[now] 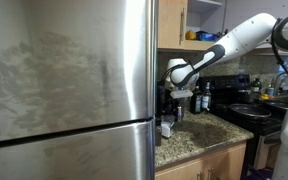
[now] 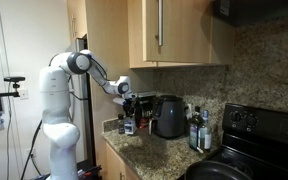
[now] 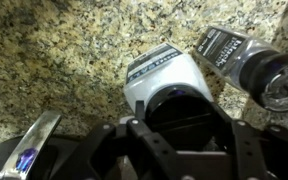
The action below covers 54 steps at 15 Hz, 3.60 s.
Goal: Pick up the bottle with white objects and put it in the open kitchen unit and close it
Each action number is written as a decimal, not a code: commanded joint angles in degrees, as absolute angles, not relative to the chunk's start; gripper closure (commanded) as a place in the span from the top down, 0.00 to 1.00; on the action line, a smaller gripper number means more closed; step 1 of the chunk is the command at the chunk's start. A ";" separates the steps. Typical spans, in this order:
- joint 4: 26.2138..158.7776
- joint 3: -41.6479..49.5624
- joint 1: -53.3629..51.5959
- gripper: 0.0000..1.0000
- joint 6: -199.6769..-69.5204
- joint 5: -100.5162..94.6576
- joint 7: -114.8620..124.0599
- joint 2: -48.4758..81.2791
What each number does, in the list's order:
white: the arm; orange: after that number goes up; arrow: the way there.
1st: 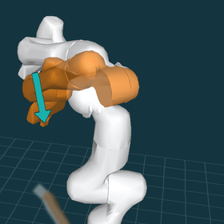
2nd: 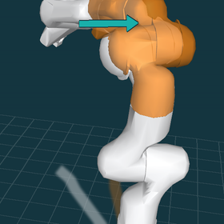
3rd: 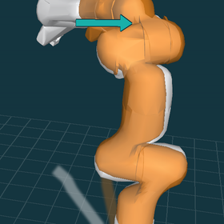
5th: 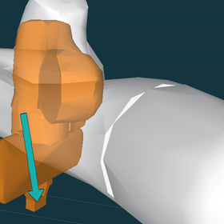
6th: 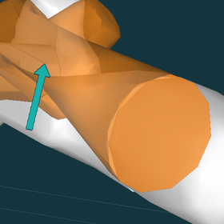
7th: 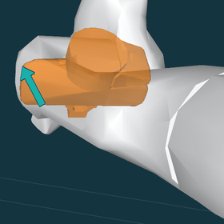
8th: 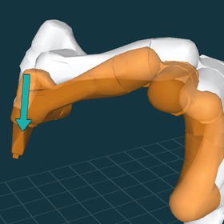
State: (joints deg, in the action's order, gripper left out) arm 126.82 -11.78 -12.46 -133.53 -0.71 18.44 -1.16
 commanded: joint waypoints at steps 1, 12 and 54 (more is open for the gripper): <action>133.01 -12.87 -12.98 0.37 -131.28 -0.35 20.20 -12.50; 134.29 -13.56 -10.81 0.37 -119.12 7.24 25.60 -31.04; 85.82 -3.87 13.96 0.37 -98.18 4.54 68.83 -34.58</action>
State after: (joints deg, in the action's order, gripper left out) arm 97.10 -3.77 11.60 -100.73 4.03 62.42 -40.32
